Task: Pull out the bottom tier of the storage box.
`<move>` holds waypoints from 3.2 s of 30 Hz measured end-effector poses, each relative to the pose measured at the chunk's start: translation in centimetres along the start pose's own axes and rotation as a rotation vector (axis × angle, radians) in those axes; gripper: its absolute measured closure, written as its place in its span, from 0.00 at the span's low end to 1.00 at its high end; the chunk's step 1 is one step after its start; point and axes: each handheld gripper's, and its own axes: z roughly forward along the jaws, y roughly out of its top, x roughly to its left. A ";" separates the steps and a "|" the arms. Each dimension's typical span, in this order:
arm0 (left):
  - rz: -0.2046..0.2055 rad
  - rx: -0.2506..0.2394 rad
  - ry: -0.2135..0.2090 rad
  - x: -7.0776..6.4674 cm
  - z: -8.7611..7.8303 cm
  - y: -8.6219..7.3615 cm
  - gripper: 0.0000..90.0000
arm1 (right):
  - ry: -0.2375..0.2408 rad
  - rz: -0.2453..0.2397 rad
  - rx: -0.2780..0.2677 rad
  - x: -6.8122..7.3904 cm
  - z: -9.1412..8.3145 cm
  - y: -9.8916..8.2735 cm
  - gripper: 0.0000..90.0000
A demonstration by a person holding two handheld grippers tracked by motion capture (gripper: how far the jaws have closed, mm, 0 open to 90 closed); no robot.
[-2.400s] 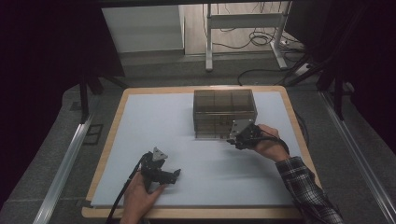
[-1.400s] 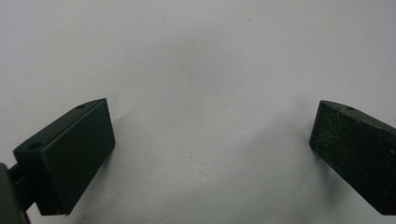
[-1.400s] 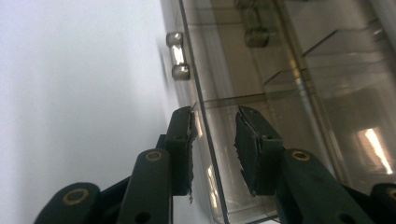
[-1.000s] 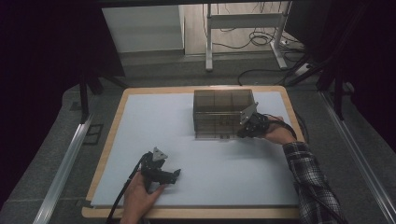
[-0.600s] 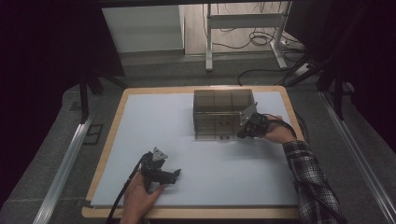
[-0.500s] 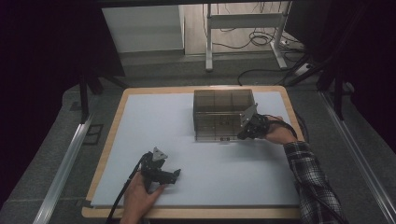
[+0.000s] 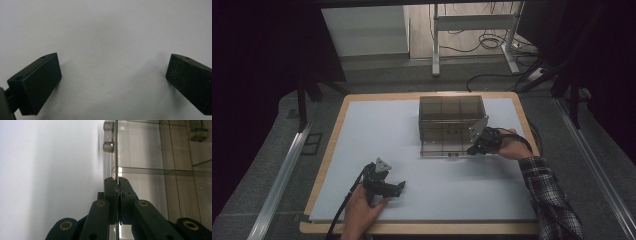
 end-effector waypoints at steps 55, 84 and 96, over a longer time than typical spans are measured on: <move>-0.005 -0.004 0.001 0.0 0.0 0.0 0.00 | -0.044 0.022 -0.082 3.3 0.0 0.3 0.72; -0.005 -0.004 0.001 0.0 0.0 0.0 0.00 | -0.117 0.144 -0.170 5.9 -1.6 0.6 0.49; -0.006 -0.004 0.001 0.0 0.0 0.0 0.00 | -0.161 0.224 -0.196 7.0 -0.9 -0.4 0.37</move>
